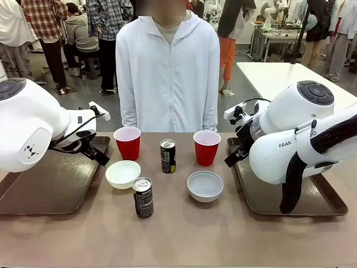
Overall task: Prepare tableware on both trays.
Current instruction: Pick up a Picnic Bowl from the table and place it on a Handle tray.
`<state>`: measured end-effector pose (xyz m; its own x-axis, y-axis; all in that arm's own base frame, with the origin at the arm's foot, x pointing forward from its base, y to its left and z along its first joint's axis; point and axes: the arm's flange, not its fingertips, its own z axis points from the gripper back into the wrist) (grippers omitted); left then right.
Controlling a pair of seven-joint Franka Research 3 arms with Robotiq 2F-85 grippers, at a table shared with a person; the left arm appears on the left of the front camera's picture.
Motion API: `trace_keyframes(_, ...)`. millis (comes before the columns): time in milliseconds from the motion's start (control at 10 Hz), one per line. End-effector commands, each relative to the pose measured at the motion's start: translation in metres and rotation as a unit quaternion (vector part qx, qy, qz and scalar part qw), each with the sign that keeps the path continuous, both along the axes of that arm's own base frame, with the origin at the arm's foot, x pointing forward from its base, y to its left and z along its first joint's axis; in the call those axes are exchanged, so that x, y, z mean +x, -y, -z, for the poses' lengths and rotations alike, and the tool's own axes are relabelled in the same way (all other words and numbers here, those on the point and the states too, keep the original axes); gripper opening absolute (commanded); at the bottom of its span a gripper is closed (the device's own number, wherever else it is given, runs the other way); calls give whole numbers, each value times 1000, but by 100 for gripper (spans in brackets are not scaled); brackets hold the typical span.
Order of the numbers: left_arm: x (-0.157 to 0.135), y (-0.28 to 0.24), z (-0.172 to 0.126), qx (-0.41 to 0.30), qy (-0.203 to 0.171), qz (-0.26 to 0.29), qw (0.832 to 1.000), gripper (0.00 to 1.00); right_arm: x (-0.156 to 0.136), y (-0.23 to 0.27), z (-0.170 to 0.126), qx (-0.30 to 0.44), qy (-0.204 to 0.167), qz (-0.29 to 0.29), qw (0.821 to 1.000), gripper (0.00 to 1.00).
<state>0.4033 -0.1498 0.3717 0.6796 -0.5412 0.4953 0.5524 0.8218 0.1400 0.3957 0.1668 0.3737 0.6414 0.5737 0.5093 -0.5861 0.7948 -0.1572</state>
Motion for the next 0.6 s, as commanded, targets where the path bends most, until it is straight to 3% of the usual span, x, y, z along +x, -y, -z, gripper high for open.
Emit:
trace_keyframes(0, 0, 0, 0, 0, 0, 0, 1000, 100, 0, 0, 0, 0, 0, 0, 1000, 100)
trace_keyframes(500, 0, 0, 0, 0, 0, 0, 1000, 100, 0, 0, 0, 0, 0, 0, 1000, 100)
